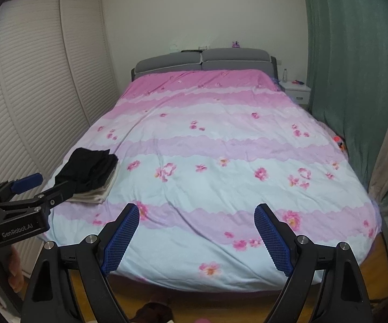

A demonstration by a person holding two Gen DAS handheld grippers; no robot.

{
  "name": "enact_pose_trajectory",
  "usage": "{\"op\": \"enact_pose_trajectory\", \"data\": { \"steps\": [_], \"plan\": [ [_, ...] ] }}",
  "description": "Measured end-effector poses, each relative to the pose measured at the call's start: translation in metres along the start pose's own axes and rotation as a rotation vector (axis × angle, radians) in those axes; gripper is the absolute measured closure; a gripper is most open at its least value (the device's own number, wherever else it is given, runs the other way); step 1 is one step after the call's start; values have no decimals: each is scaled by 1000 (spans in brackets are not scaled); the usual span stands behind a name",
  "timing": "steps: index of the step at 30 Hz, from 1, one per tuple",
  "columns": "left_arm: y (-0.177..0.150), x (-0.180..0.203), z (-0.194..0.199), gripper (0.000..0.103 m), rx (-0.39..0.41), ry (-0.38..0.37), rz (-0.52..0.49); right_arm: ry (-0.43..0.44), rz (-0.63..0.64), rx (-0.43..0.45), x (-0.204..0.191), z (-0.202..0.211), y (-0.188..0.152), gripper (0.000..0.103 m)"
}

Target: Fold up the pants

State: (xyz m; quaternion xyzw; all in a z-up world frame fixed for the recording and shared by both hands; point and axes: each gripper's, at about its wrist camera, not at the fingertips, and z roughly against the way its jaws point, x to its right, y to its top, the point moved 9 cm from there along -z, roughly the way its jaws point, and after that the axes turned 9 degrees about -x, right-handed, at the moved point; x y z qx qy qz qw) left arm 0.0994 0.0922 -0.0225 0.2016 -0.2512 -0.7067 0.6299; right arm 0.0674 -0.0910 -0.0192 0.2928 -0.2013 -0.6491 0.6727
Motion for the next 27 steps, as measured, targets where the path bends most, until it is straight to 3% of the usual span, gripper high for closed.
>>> {"op": "enact_pose_trajectory", "data": {
  "steps": [7,27],
  "plan": [
    [2,6,3,0,7,10,1,-7,-15,15,8,7,-1,15],
    [4,16,10,0,33,-10,-34,-18,-33,31,11,13,-1,15]
  ]
}}
